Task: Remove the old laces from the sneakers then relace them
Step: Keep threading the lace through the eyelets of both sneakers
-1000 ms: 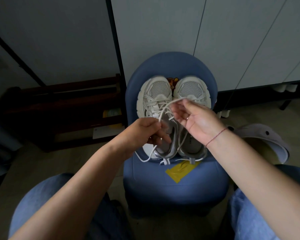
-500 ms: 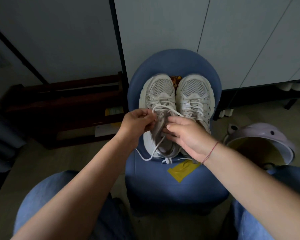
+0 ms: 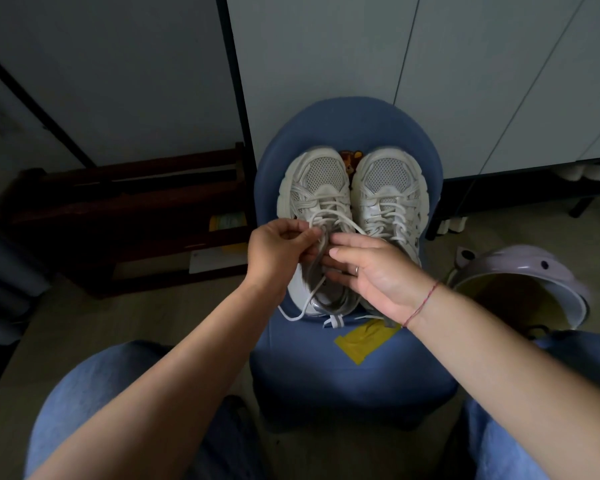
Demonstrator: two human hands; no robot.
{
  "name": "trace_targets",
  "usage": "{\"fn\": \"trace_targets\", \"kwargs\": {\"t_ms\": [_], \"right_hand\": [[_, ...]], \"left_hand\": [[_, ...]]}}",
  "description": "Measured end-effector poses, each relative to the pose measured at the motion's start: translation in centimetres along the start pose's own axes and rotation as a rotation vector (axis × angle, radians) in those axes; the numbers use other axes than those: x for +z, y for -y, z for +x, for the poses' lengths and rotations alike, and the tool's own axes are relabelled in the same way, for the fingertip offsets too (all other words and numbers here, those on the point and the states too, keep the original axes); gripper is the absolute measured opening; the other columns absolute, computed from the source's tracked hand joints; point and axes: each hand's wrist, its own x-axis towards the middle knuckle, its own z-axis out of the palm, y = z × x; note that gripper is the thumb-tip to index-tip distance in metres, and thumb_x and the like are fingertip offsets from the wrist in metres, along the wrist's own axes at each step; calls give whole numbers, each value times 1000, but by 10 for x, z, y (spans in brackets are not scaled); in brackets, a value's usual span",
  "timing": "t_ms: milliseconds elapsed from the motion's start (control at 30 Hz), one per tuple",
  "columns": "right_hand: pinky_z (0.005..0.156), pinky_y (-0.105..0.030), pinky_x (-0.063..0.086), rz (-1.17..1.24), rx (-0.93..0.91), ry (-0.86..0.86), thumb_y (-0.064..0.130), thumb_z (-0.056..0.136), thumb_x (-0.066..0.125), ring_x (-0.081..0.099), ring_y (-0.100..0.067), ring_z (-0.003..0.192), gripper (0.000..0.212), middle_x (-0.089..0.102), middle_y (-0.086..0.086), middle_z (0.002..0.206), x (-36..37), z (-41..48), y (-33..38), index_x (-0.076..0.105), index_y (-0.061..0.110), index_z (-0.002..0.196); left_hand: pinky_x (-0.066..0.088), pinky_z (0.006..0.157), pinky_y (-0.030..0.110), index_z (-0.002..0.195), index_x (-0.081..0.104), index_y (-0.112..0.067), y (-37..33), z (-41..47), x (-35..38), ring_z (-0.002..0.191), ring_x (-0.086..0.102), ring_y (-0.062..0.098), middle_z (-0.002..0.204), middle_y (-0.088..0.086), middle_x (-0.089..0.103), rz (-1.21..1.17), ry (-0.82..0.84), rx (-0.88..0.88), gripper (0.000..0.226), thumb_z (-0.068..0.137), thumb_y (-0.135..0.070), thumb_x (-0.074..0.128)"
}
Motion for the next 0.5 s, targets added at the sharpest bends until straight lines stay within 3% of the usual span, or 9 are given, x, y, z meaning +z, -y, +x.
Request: {"fn": "trace_targets", "kwargs": {"t_ms": [167, 400, 500], "right_hand": [[91, -34, 49, -21, 14, -9, -5, 93, 47, 62, -18, 91, 34, 65, -10, 100, -1, 1, -1, 54, 2, 126], [89, -30, 49, -37, -5, 34, -6, 92, 46, 64, -15, 86, 26, 68, -8, 95, -1, 0, -1, 63, 5, 109], [90, -31, 49, -47, -9, 45, -6, 92, 46, 65, -13, 85, 26, 68, -7, 93, -1, -1, -1, 64, 9, 103]], "left_hand": [[54, 55, 21, 78, 65, -5, 3, 2, -3, 52, 60, 10, 61, 5, 65, 82, -2, 56, 11, 84, -6, 75], [58, 63, 32, 77, 67, -12, 12, 4, -3, 59, 65, 12, 65, 4, 69, 277, -79, 200, 13, 83, -16, 79], [56, 61, 30, 78, 67, -7, 14, 2, -2, 58, 62, 11, 65, 5, 67, 194, -68, 144, 15, 83, -16, 79]]}}
